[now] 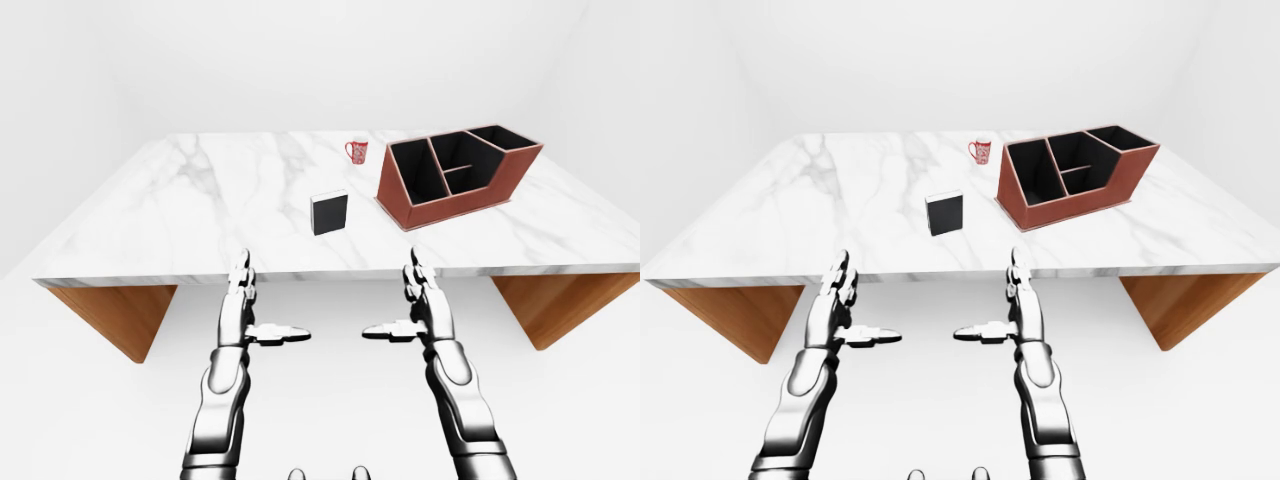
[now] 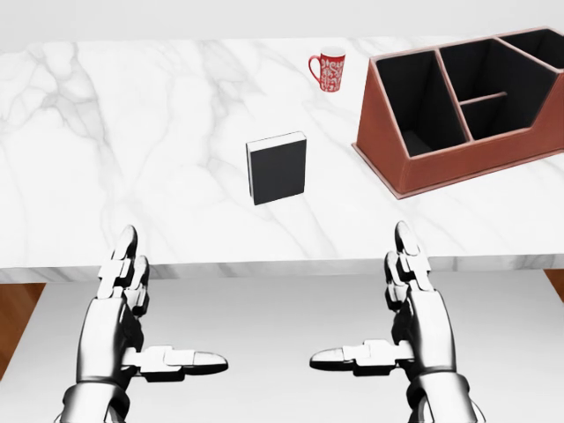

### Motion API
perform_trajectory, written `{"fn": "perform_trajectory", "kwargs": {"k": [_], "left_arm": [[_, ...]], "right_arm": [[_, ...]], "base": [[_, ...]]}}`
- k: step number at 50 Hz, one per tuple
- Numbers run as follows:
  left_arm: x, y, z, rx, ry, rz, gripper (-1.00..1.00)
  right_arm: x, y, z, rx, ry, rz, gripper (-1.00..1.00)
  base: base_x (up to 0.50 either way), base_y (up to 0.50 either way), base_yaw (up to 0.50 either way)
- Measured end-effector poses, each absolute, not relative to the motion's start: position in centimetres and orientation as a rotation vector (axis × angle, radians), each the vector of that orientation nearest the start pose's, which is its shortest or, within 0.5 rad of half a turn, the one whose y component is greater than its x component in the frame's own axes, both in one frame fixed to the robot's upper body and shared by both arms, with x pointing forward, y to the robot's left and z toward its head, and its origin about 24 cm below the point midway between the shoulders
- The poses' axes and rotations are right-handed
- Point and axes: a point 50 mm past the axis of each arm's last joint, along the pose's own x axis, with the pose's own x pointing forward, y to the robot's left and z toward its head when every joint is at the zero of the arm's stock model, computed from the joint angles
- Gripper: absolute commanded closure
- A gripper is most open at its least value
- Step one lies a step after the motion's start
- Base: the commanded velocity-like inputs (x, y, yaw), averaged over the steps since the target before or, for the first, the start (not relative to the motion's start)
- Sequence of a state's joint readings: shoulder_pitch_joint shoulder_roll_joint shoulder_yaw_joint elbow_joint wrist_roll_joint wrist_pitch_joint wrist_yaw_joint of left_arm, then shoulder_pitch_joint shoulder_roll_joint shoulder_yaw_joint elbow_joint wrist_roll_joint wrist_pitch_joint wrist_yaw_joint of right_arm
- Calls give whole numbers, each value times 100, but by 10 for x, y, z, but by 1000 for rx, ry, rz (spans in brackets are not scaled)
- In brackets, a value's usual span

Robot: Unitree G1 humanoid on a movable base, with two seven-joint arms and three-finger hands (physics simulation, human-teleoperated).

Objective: Pick up the book and place it in the right compartment of the caddy.

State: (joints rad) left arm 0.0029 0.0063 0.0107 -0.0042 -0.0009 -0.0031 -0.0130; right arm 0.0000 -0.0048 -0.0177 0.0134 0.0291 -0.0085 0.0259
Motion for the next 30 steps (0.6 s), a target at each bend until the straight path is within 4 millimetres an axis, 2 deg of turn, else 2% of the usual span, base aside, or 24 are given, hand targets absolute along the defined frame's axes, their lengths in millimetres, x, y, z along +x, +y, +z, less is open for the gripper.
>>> {"fn": "perform_trajectory", "kwargs": {"k": [23, 30], "left_arm": [[252, 156, 44, 29, -25, -1, -100], [253, 156, 41, 38, -22, -2, -100]], "right_arm": [[254, -159, 30, 76, 26, 13, -100], [252, -158, 29, 56, 22, 17, -100]], "base": [[0, 0, 0], [7, 0, 50]]}}
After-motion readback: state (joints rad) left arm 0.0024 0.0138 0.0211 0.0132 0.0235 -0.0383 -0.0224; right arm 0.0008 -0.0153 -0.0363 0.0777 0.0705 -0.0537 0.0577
